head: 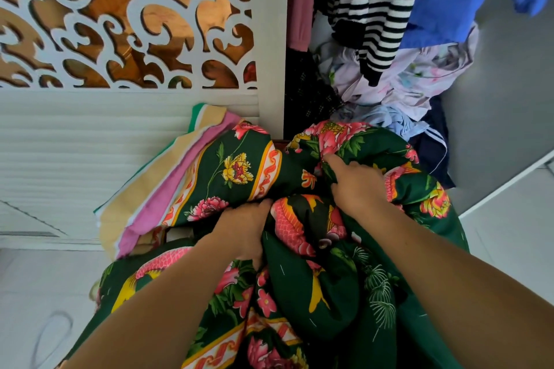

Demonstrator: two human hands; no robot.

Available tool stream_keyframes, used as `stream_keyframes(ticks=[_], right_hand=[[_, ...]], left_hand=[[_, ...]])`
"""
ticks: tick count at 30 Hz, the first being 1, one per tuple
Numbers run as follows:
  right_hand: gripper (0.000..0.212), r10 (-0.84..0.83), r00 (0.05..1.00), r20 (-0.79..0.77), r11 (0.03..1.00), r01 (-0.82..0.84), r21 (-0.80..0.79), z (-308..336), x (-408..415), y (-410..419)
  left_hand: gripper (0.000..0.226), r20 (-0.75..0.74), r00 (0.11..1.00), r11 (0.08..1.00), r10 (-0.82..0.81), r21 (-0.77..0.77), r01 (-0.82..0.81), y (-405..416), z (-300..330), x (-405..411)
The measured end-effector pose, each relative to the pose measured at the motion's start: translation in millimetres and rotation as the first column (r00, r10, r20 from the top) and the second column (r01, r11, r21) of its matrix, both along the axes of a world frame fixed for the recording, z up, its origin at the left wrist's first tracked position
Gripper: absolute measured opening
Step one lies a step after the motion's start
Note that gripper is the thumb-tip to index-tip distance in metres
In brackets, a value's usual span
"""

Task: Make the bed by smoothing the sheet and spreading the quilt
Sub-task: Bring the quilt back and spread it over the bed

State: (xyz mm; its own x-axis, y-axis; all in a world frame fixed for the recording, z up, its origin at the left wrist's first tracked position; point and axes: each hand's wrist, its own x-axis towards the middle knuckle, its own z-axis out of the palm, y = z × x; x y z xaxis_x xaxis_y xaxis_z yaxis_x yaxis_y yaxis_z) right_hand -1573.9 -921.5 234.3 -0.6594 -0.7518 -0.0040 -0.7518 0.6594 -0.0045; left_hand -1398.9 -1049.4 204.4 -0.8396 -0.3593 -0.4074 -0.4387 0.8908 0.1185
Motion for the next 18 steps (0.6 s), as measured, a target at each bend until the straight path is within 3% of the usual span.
stream_keyframes(ticks=[4, 7, 12, 16, 18], right_hand=[[0.058, 0.037, 0.999, 0.024, 0.999, -0.036, -0.023, -1.5, -2.0, 6.1], [0.058, 0.045, 0.998, 0.032, 0.997, -0.042, -0.065, 1.3, -1.0, 12.7], [0.045, -0.013, 0.999, 0.049, 0.982, 0.022, -0.188, 7.2, 14.2, 22.6], [0.038, -0.039, 0.969, 0.245, 0.943, 0.116, -0.311, 13.8, 26.8, 10.1], [0.057, -0.039, 0.935, 0.352, 0.964, 0.127, -0.233, 17.9, 30.6, -1.3]], left_hand=[[0.071, -0.038, 0.997, 0.985, -0.064, -0.164, 0.057, 24.2, -1.7, 12.9], [0.051, -0.239, 0.962, 0.972, -0.131, -0.223, 0.077, 39.4, -5.5, 36.1], [0.059, -0.441, 0.877, 0.966, -0.191, -0.243, 0.088, 44.2, -10.3, 55.2], [0.067, -0.39, 0.916, 0.983, -0.092, -0.184, 0.02, 36.5, -9.7, 51.1], [0.072, -0.34, 0.94, 0.996, -0.014, -0.088, -0.017, 34.5, -12.0, 48.8]])
